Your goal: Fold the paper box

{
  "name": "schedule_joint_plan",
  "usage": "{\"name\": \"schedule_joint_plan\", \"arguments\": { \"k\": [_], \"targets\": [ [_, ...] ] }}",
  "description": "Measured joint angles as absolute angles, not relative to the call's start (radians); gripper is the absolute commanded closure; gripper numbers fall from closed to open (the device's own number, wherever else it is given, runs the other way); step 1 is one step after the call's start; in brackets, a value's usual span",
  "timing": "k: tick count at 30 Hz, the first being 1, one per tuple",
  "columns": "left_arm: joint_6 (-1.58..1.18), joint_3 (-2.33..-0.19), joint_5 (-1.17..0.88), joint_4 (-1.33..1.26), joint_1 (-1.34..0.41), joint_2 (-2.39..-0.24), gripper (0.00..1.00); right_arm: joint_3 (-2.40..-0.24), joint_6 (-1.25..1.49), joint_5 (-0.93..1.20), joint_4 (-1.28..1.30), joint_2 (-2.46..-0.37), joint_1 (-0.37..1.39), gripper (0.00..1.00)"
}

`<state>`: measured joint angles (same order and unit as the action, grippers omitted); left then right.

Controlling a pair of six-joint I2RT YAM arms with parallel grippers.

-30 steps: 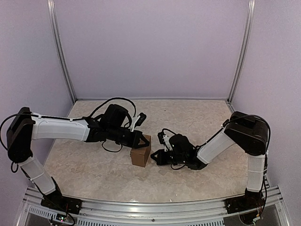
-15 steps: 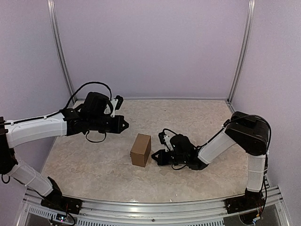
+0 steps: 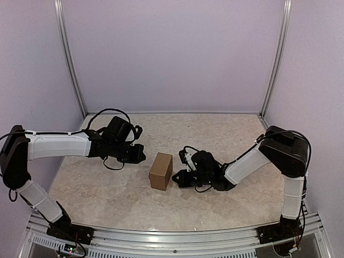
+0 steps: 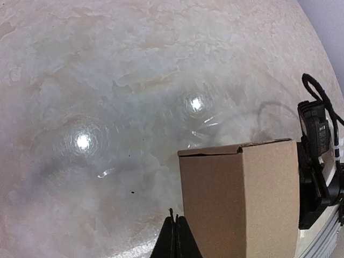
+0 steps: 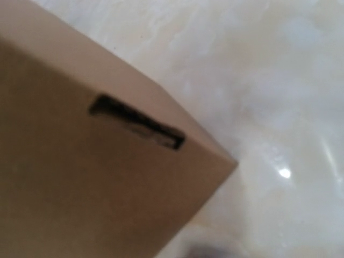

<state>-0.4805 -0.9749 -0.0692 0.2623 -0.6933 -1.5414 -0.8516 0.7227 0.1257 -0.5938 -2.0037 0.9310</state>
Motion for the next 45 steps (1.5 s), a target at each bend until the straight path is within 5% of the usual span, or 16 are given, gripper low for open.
{"name": "schedule_joint_plan", "arguments": {
  "k": [21, 45],
  "targets": [
    [-0.49, -1.05, -0.105, 0.252, -0.829, -1.648, 1.0, -0.942, 0.761, 0.151, -0.581, -2.068, 0.94, 1.0],
    [-0.489, -1.188, -0.15, 0.255, -0.885, -1.729, 1.0, -0.758, 0.712, -0.047, -0.57, -1.925, 0.933, 1.0]
  ]
}}
